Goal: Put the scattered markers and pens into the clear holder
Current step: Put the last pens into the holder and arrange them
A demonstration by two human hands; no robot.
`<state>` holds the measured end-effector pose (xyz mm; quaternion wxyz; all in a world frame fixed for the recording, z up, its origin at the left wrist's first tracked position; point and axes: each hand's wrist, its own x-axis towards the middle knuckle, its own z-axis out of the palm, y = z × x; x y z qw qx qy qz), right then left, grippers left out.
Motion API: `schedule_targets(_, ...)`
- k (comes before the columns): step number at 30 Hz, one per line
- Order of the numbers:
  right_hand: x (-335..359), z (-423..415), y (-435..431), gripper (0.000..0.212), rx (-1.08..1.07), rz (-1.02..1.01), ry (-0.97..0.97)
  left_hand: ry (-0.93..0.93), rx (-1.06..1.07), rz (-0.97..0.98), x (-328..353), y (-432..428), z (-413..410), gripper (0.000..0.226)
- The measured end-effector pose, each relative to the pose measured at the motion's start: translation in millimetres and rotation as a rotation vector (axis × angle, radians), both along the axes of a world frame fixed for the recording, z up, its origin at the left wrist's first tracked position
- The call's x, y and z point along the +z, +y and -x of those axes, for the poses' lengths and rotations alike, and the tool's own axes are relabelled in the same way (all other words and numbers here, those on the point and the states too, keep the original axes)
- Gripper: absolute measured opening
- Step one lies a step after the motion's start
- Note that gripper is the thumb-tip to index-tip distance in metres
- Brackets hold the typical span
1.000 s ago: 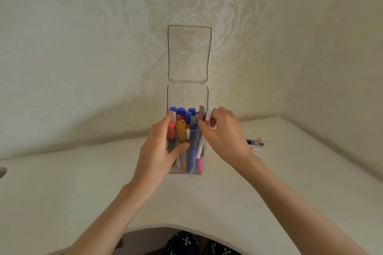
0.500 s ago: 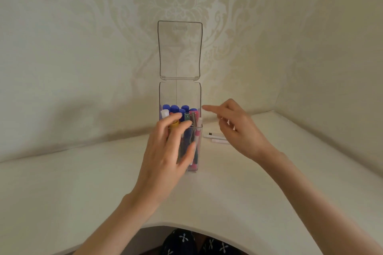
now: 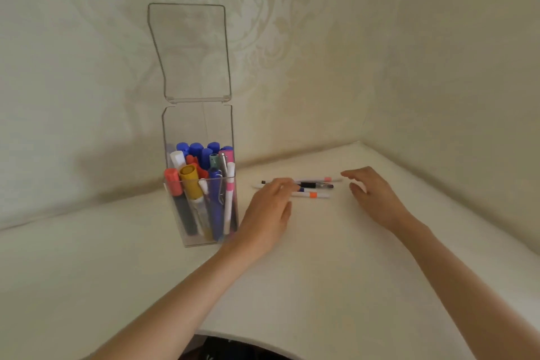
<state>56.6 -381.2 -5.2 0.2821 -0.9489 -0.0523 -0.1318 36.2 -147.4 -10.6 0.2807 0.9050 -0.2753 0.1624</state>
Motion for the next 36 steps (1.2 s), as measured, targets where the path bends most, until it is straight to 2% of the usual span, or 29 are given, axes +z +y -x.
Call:
schedule_targets(3,-9,-21,8,0.035,0.064,0.017,0.033,0.054,0.134,-0.022,-7,-15,-31,0.036)
schedule_targets(7,-18,-45,17,0.034,0.188,-0.004,0.097,0.081,0.19,-0.105,-16,-19,-48,0.033)
schedule_targets(13,-16,-47,16,0.026,0.156,-0.071,0.137,0.046,0.217,-0.179,-18,-21,-49,0.031)
schedule_targets(16,-9,-43,8,0.024,0.188,-0.076,0.234,0.061,0.216,-0.243,-19,-22,-49,0.035)
schedule_targets(20,-4,-39,2,0.006,0.187,-0.099,0.287,0.086,0.22,-0.358,-16,-26,-50,0.039)
schedule_targets(22,-6,-36,1,0.016,0.188,-0.142,0.256,0.111,0.2,-0.451,-10,-29,-50,0.038)
schedule_targets(25,-5,-28,-1,0.014,0.188,-0.166,0.229,0.144,0.126,-0.549,-1,-34,-48,0.033)
schedule_targets(29,-2,-20,-10,0.024,0.153,-0.205,0.183,0.122,0.109,-0.662,6,-39,-41,0.016)
schedule_targets(32,1,-14,-14,0.015,0.0,-0.421,0.108,0.13,0.15,-0.565,6,-38,-32,0.012)
schedule_targets(33,5,-11,-13,0.011,-0.04,-0.488,0.08,0.153,0.161,-0.454,6,-36,-30,0.008)
schedule_targets(36,22,-2,-5,0.011,-0.057,-0.599,0.001,0.294,0.144,0.027,16,-30,-18,0.014)
